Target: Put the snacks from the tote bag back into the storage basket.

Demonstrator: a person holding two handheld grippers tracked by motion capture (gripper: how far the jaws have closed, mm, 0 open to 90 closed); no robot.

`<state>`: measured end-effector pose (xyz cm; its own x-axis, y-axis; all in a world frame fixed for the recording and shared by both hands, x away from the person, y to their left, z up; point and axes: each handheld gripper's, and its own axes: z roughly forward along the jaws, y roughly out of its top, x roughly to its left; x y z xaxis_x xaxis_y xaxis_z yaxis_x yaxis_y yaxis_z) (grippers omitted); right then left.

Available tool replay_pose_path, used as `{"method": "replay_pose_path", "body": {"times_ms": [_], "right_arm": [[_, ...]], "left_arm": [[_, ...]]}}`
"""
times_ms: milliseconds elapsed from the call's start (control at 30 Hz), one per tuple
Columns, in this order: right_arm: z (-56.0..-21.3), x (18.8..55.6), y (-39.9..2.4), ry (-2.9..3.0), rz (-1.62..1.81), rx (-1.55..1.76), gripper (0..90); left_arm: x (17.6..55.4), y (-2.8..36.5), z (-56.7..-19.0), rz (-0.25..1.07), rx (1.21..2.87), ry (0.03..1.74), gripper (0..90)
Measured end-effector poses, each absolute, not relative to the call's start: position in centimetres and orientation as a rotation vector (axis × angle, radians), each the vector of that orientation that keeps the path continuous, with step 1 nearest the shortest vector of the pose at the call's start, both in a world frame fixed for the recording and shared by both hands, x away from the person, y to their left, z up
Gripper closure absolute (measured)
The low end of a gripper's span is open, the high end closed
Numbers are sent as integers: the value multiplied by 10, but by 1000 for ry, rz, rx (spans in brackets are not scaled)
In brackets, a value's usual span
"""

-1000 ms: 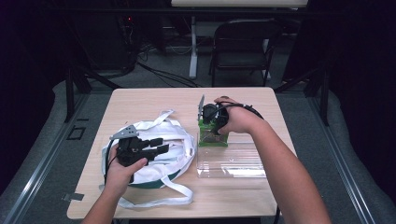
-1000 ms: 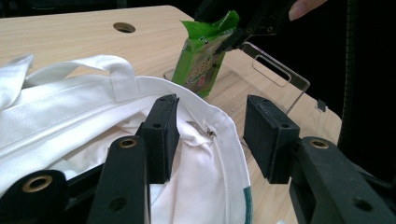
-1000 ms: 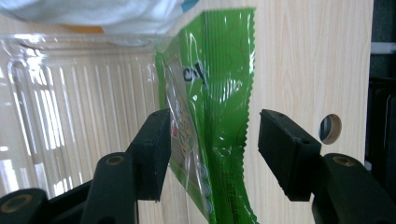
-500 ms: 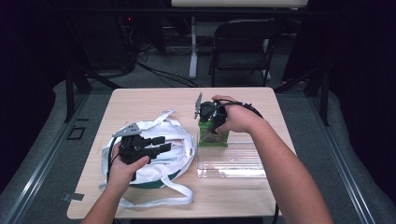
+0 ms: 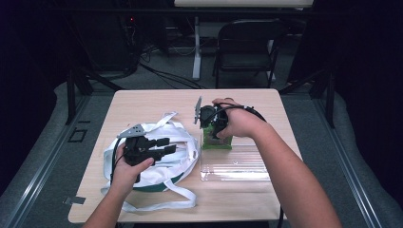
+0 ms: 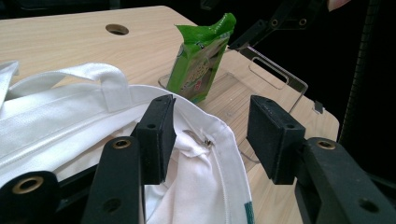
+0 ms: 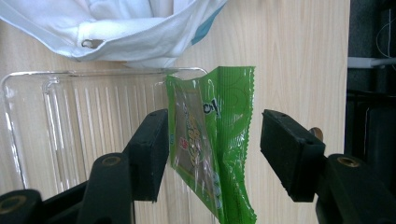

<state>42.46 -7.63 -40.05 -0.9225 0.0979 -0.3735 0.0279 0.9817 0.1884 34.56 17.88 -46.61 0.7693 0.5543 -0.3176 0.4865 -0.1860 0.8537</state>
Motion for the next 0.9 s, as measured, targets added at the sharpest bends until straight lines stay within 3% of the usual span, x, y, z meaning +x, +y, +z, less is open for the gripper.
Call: {"method": "replay_pose_path", "body": {"times_ms": [900], "right_arm": [[-380, 397, -91, 2716, 336, 126, 426]], "left_arm": [[352, 176, -467, 86, 1836, 807, 508]]}}
